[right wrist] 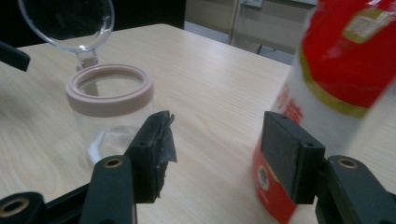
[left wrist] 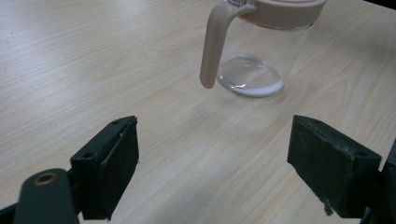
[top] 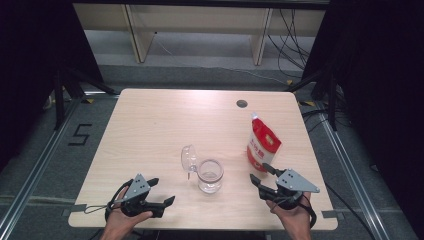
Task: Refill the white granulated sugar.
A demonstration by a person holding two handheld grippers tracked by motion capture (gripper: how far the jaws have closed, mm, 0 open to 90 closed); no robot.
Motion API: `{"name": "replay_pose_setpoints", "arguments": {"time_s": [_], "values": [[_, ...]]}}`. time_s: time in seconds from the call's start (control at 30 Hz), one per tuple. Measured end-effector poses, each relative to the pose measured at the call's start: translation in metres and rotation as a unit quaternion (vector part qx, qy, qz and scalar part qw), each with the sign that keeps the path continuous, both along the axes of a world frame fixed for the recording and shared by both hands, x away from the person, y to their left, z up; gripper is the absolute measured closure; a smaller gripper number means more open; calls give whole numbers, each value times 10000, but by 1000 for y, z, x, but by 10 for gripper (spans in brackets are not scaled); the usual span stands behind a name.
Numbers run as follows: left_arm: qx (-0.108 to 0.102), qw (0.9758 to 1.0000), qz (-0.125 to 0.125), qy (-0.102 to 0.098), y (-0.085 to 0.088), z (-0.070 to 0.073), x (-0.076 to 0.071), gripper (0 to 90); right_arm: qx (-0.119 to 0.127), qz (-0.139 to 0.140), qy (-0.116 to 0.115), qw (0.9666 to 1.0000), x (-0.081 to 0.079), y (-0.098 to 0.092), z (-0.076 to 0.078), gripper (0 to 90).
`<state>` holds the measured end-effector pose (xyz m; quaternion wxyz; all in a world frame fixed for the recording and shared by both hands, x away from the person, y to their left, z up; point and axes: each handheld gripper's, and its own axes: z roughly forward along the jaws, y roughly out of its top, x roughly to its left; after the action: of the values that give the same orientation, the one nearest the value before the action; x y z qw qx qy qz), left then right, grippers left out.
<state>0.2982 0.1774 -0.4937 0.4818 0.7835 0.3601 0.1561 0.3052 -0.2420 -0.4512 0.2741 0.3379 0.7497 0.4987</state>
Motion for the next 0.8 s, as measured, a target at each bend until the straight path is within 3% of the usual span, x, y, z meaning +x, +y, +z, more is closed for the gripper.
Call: {"name": "replay_pose_setpoints", "arguments": {"time_s": [0.1,0.17,0.3,0.33,0.37,0.4,0.6,0.8], "values": [[38,10000,-51,-68,0,1,0,162,18,-210,4,9998,-2,-7,0,423],[-50,10000,19,-12,0,0,-1,162,69,-355,53,9993,-4,-10,0,418],[-40,10000,52,-6,1,-1,0,162,66,-639,9,9979,-2,-18,-3,369],[-79,9999,67,1,1,-2,0,162,56,-831,-6,9965,-2,-20,-3,345],[-94,9999,64,-3,1,-3,0,162,37,-889,-107,9960,1,-23,-5,327],[-35,10000,51,1,1,-2,0,162,163,-945,-91,9953,5,-27,-8,301],[138,9999,-20,91,-2,-6,1,162,84,-889,-215,9958,19,-30,-10,290],[79,9999,17,138,-4,-8,0,162,158,-901,-229,9955,41,-26,-19,279]]}}
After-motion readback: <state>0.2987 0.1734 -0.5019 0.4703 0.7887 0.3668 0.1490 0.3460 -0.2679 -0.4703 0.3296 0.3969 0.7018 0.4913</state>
